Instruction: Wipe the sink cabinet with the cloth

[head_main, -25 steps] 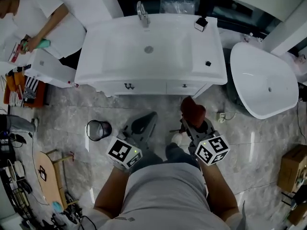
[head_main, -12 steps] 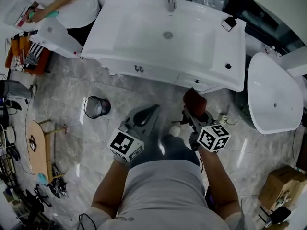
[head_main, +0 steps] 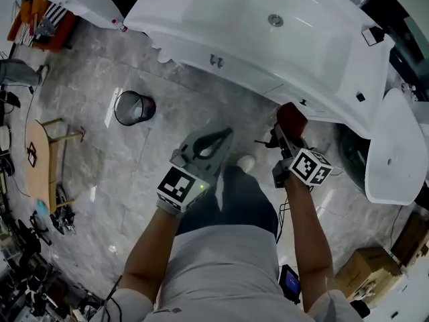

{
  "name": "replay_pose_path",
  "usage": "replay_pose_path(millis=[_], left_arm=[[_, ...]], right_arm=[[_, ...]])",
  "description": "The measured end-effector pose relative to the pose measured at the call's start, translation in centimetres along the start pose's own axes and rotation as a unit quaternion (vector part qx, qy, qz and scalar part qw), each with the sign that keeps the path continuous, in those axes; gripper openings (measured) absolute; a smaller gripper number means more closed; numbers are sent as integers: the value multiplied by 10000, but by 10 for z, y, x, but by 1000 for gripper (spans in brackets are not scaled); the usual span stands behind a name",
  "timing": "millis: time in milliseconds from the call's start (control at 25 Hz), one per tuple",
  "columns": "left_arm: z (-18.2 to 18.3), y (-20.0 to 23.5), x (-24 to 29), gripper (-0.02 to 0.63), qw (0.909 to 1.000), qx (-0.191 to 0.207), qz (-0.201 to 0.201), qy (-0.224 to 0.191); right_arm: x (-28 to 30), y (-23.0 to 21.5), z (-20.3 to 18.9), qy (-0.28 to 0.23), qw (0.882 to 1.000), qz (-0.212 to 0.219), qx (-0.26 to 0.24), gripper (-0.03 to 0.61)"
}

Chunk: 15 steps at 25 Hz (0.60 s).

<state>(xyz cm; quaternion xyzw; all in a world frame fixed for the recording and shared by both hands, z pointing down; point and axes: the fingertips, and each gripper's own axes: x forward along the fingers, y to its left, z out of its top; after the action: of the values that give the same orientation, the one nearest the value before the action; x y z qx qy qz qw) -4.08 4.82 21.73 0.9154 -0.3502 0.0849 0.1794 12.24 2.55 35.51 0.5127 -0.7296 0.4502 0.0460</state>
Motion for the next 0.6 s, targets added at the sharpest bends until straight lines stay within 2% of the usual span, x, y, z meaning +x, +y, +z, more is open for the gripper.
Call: replay_pose_path(millis=[280, 600], left_arm=[[-52, 17, -7, 11, 9985, -438, 278, 162], [-103, 41, -12, 11, 9942, -864, 526, 376]], right_arm=[[49, -44, -20, 238, 9993, -260, 76, 110], [99, -90, -10, 38, 9977, -489, 466, 110]])
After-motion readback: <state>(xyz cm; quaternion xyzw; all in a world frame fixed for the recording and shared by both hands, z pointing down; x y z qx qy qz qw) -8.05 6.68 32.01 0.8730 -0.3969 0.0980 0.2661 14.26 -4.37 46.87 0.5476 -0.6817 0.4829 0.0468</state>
